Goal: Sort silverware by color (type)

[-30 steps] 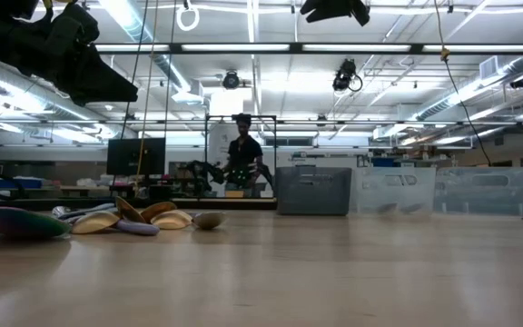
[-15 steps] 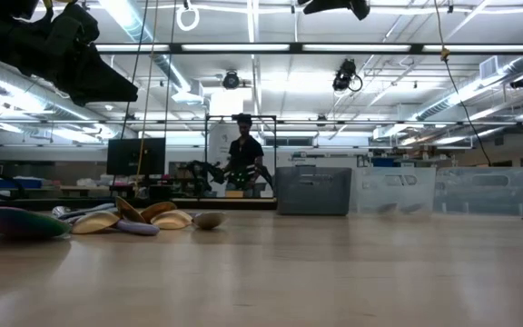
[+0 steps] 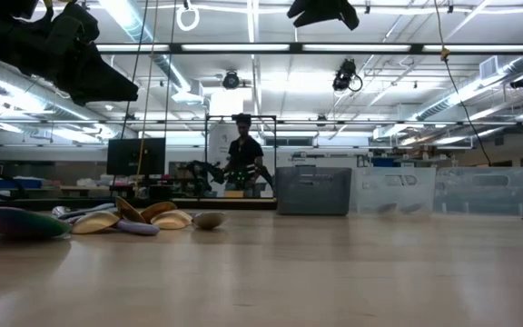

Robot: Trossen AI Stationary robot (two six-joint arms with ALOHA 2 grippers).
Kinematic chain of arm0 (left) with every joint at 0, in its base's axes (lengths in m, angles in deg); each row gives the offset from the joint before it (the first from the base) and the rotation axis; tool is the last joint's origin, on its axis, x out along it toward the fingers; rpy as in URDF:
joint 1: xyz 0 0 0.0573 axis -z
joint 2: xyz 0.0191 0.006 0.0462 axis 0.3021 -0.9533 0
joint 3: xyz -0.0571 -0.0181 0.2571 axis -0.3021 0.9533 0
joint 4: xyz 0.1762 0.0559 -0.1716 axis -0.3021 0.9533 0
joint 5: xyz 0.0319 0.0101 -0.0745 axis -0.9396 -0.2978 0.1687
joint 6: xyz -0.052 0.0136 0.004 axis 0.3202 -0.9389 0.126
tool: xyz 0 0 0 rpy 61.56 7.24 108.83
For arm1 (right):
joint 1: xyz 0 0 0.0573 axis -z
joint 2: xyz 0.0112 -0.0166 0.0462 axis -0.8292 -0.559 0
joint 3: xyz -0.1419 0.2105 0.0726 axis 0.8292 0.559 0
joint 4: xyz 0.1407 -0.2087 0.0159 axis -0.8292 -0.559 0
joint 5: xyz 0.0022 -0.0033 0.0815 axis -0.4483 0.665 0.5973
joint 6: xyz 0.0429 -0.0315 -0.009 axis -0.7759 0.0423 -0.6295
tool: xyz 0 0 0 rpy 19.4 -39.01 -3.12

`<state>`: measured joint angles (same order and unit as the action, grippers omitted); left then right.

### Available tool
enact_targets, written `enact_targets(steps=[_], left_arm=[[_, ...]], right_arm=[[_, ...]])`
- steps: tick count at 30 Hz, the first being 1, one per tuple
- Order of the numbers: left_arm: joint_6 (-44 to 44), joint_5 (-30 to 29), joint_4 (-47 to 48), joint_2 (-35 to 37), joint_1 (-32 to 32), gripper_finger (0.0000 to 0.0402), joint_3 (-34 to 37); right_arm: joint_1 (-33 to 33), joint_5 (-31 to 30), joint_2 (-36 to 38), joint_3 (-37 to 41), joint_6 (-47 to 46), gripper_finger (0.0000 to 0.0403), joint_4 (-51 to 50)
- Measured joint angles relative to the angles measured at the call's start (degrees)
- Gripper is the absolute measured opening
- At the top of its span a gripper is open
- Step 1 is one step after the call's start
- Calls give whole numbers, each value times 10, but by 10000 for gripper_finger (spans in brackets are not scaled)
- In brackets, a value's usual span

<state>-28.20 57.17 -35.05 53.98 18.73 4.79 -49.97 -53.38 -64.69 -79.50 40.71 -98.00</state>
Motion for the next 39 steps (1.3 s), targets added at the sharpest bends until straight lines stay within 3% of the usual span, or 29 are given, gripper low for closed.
enact_targets(steps=[23,39], left_arm=[[-1,0,-9,-27,0,156,0],[-1,0,-7,-26,0,156,0]], right_arm=[[-83,-19,-106,0,-46,123,57],[-105,-19,-185,0,-59,123,124]])
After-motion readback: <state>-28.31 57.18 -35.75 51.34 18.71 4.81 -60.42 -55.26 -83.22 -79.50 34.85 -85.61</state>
